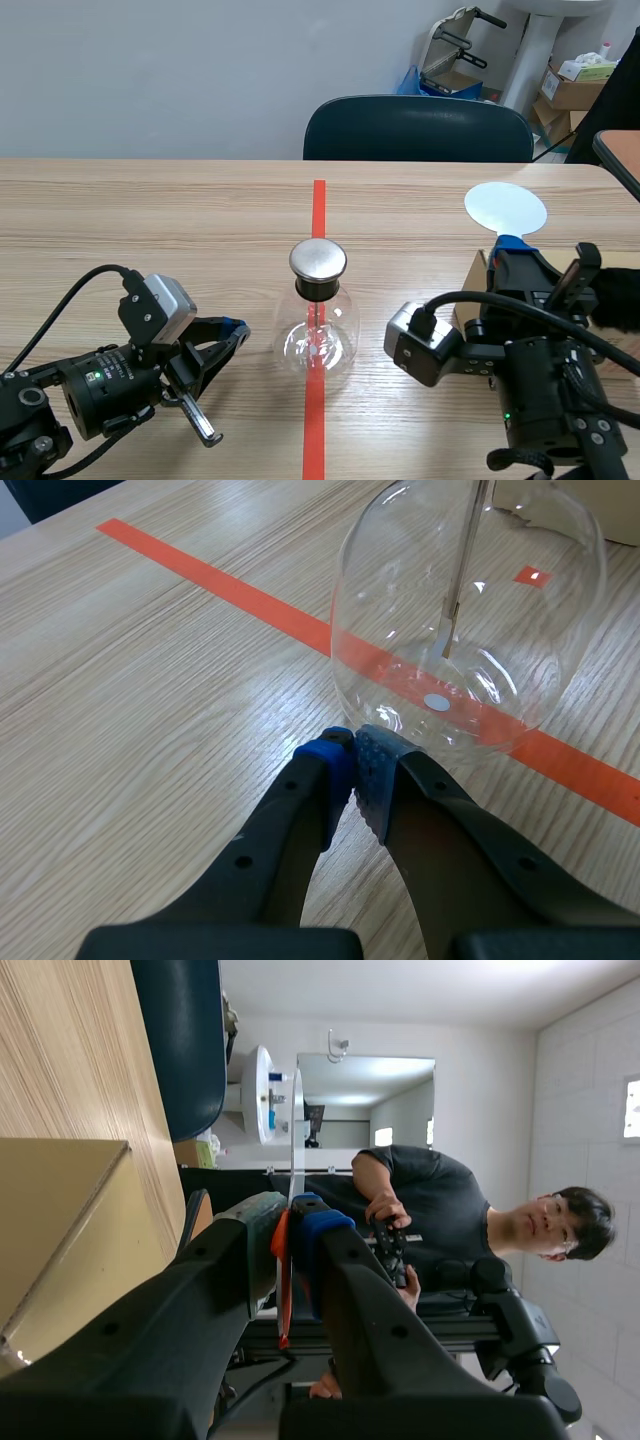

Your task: Do the electroscope experiment

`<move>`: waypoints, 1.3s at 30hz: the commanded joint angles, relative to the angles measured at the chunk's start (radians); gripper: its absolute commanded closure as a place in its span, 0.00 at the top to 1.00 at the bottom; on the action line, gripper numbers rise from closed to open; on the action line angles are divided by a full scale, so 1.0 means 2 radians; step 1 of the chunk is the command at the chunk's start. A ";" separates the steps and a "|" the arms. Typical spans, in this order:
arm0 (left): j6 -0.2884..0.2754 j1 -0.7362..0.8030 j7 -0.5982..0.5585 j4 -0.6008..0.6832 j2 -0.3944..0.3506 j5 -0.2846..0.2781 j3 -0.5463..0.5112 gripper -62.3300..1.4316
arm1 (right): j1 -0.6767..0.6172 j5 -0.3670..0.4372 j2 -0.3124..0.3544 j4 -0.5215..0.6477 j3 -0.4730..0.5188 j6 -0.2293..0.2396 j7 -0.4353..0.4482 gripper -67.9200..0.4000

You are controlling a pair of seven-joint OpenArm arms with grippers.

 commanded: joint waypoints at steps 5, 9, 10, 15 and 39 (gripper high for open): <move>0.001 -0.004 -0.007 0.011 0.002 -0.002 -0.001 0.09 | 0.006 0.000 0.005 0.006 0.005 -0.006 0.012 0.03; 0.001 -0.004 -0.007 0.011 0.002 -0.002 -0.001 0.09 | 0.006 0.000 0.005 0.006 0.005 -0.005 0.060 0.03; 0.001 -0.004 -0.007 0.011 0.002 -0.002 -0.001 0.09 | 0.006 0.000 0.005 0.006 0.005 -0.005 0.076 0.03; 0.001 -0.004 -0.007 0.011 0.002 -0.002 -0.001 0.09 | 0.006 0.000 0.005 0.006 0.005 -0.005 0.161 0.03; 0.001 -0.004 -0.007 0.011 0.002 -0.002 -0.001 0.09 | 0.006 0.000 0.005 0.006 0.005 -0.005 0.367 0.03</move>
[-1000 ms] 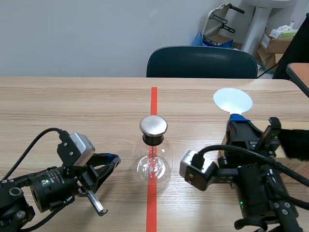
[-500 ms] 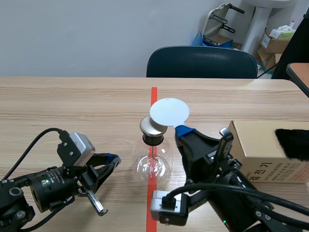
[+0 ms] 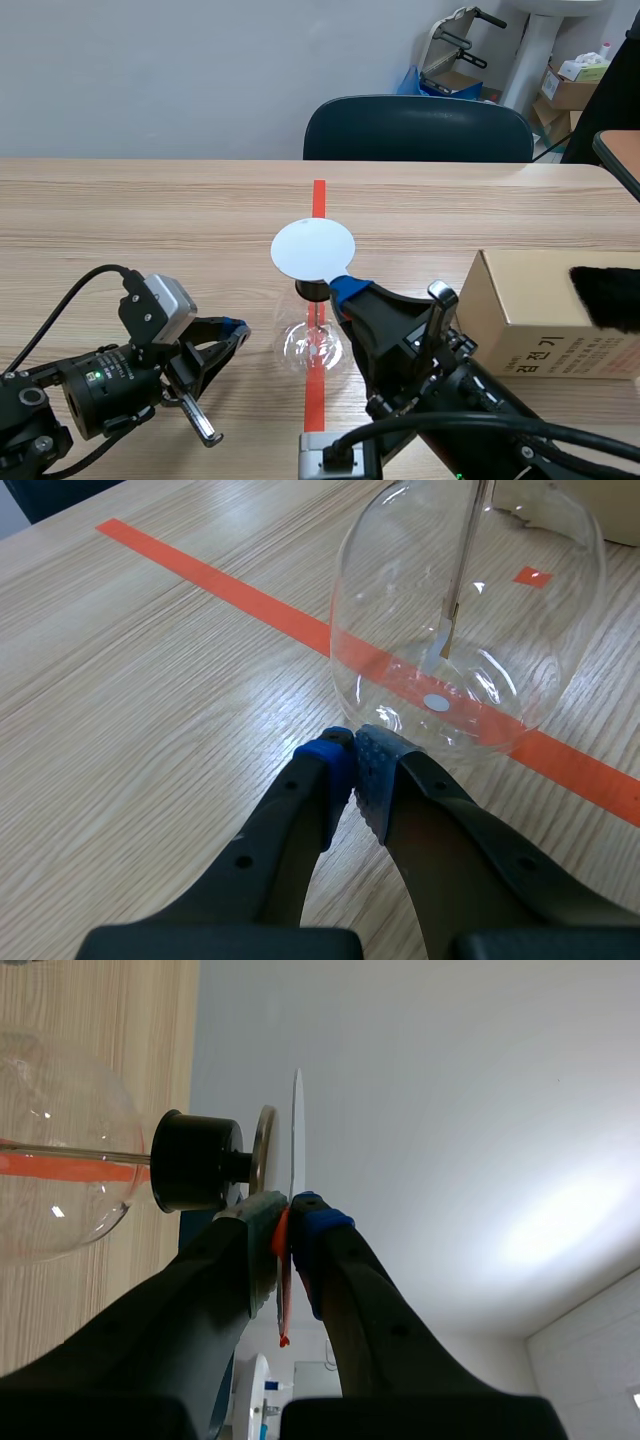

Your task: Do the electroscope experiment

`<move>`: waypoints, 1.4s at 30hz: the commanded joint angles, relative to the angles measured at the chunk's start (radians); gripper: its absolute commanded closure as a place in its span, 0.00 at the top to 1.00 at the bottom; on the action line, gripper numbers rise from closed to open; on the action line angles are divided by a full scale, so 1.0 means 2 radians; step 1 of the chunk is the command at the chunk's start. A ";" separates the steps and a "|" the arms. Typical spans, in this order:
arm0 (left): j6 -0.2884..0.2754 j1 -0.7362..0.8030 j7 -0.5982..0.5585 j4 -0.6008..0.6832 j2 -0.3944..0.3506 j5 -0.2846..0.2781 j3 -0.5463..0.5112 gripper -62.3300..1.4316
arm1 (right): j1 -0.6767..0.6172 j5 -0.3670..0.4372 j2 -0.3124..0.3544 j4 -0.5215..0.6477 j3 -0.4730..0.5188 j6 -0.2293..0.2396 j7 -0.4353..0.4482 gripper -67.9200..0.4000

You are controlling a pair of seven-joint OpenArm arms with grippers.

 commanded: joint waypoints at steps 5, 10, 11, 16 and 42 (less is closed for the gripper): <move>0.001 -0.004 -0.007 0.011 0.002 -0.002 -0.001 0.09 | 0.006 0.002 0.005 0.006 0.005 -0.006 -0.004 0.03; 0.001 -0.004 -0.007 0.011 0.002 -0.002 -0.001 0.09 | 0.006 0.002 0.005 0.006 0.005 -0.006 -0.004 0.03; 0.001 -0.004 -0.007 0.011 0.002 -0.002 -0.001 0.09 | 0.006 0.002 0.005 0.006 0.005 -0.006 -0.004 0.03; 0.001 -0.004 -0.007 0.011 0.002 -0.002 -0.001 0.09 | 0.006 0.002 0.005 0.006 0.005 -0.006 -0.035 0.03; 0.001 -0.004 -0.007 0.011 0.002 -0.002 -0.001 0.09 | 0.006 0.002 0.005 0.006 0.005 -0.006 -0.347 0.03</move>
